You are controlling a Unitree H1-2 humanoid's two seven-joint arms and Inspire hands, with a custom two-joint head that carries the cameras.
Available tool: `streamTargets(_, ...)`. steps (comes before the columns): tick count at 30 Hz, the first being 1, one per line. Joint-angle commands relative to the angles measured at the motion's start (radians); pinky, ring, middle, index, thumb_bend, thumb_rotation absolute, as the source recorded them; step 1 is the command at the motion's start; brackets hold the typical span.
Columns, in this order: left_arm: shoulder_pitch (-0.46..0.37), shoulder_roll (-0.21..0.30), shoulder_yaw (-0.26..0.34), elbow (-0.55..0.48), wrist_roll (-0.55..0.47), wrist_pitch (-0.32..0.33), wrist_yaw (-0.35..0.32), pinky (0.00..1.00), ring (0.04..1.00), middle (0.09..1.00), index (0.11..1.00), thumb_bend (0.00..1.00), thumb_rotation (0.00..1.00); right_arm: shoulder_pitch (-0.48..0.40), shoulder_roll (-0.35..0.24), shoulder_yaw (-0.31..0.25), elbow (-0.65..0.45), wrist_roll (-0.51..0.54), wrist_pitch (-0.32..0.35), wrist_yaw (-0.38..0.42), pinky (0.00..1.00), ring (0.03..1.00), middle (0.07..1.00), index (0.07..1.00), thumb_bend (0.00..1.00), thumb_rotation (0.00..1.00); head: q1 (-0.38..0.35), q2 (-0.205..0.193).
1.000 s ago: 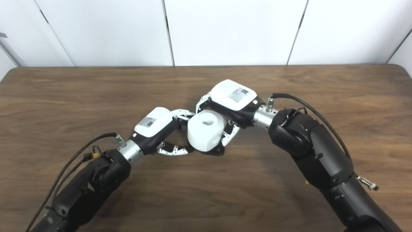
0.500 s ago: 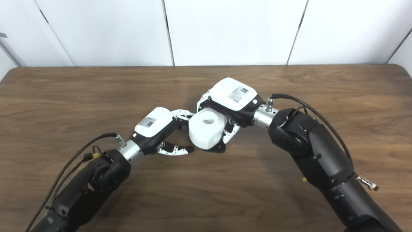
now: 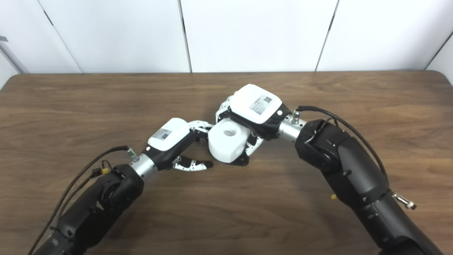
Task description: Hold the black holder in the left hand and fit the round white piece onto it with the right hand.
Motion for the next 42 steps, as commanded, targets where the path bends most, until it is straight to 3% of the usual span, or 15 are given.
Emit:
streamTargets(1,0.051,-0.001,-0.057,0.032,0.001,0.02,-0.119,0.65,0.826,0.804,0.482,0.52,0.06,-0.035,-0.015,-0.008,-0.014,-0.001,-0.013,-0.01,0.7,0.71,0.679,0.482,0.52,0.14,0.001,0.001)
streamTargets(6,0.052,0.001,-0.059,0.032,0.005,0.019,-0.119,0.65,0.828,0.805,0.482,0.52,0.06,-0.029,-0.013,-0.007,-0.037,-0.028,0.029,0.028,0.69,0.712,0.701,0.494,0.52,0.15,-0.001,0.002)
streamTargets(7,0.052,0.001,-0.059,0.031,0.006,0.019,-0.118,0.65,0.828,0.805,0.482,0.52,0.06,-0.028,-0.012,-0.007,-0.045,-0.038,0.04,0.039,0.69,0.714,0.713,0.605,0.68,0.22,-0.002,0.001)
streamTargets(8,0.052,0.001,-0.06,0.032,0.007,0.018,-0.118,0.65,0.827,0.805,0.483,0.52,0.06,-0.028,-0.011,-0.007,-0.05,-0.044,0.048,0.046,0.69,0.716,0.725,0.686,0.77,0.26,-0.002,0.001)
streamTargets(10,0.052,0.002,-0.06,0.033,0.006,0.017,-0.118,0.64,0.825,0.803,0.483,0.52,0.06,-0.027,-0.01,-0.01,-0.055,-0.054,0.053,0.05,0.68,0.714,0.74,0.783,0.86,0.31,-0.002,0.001)
streamTargets(12,0.052,0.002,-0.061,0.033,0.005,0.018,-0.119,0.64,0.825,0.803,0.483,0.52,0.06,-0.026,-0.007,-0.014,-0.058,-0.06,0.056,0.058,0.67,0.713,0.748,0.808,0.88,0.31,-0.002,0.001)
streamTargets(32,0.05,0.002,-0.061,0.043,0.002,0.013,-0.113,0.65,0.829,0.8,0.482,0.52,0.06,-0.028,0.0,-0.029,-0.066,-0.072,0.079,0.081,0.68,0.703,0.745,0.853,0.88,0.28,-0.006,0.001)
streamTargets(36,0.05,0.001,-0.06,0.042,0.0,0.018,-0.116,0.65,0.83,0.801,0.482,0.52,0.06,-0.026,0.005,-0.047,-0.062,-0.048,0.087,0.074,0.67,0.684,0.725,0.882,0.9,0.27,-0.008,0.0)
streamTargets(42,0.045,0.003,-0.064,0.051,0.006,0.009,-0.112,0.65,0.827,0.804,0.483,0.52,0.06,-0.036,-0.018,-0.09,-0.079,-0.003,0.128,0.133,0.66,0.712,0.766,0.957,0.9,0.27,-0.013,-0.004)
